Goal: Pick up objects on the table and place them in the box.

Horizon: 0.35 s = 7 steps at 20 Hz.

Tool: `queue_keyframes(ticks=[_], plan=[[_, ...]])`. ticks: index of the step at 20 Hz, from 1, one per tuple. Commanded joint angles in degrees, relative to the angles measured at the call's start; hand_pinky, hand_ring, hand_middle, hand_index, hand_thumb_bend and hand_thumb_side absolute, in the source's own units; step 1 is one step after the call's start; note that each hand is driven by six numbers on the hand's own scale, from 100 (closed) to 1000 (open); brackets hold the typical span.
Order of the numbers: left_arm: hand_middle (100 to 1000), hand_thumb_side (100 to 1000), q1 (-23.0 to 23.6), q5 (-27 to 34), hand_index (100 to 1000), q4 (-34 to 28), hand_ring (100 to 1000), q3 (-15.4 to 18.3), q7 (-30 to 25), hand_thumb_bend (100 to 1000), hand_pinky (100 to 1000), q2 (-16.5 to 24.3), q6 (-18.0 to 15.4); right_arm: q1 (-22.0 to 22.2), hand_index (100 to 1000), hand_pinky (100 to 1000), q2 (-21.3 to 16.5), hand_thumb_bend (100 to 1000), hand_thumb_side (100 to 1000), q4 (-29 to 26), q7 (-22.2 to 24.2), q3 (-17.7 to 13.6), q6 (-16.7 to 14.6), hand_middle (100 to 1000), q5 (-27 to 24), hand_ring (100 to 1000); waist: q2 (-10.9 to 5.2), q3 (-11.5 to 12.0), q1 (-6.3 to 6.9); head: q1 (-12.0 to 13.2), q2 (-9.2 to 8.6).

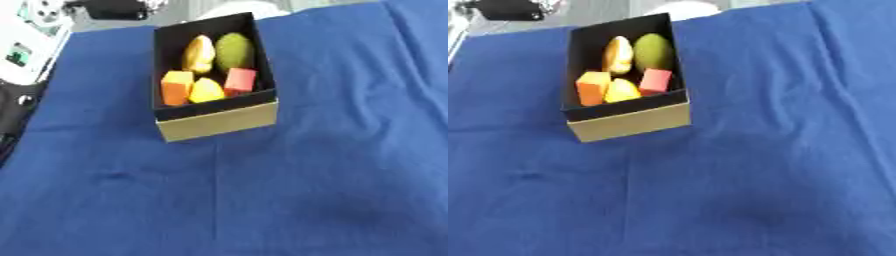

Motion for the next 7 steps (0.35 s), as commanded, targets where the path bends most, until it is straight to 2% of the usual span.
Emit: queue_keyframes(ticks=[1,2,4,7], plan=[[670,400,4.9,6.4,807,-10.1,721,4.6,10.1,100,855,6.8,1.7,1.7,825,783,-3.0,100,541,-0.7,-0.8,-1.9,-1.2,738,0.1,793,-2.28,1.1,-0.64,-3.0,1.11],[675,399,9.0,8.9,808,-13.7,724,6.6,14.7,100,855,9.1,1.3,3.0,825,784,-3.9,100,539,-0.7,-1.5,-2.7,-1.9,738,0.7,793,-2.94,1.9,-0.89,-4.5,1.65],[690,329,18.5,12.7,821,-19.9,736,11.2,24.8,100,858,13.3,-0.1,6.0,826,788,-5.7,100,533,-0.7,-4.1,-4.9,-3.7,739,2.3,793,-4.28,3.4,-1.55,-7.4,2.45],[718,305,31.3,14.2,847,-23.7,759,18.4,39.5,100,864,15.9,-3.0,10.4,827,796,-8.0,100,531,-0.7,-9.4,-8.7,-6.1,740,5.8,796,-6.32,5.4,-2.53,-10.2,2.89]])
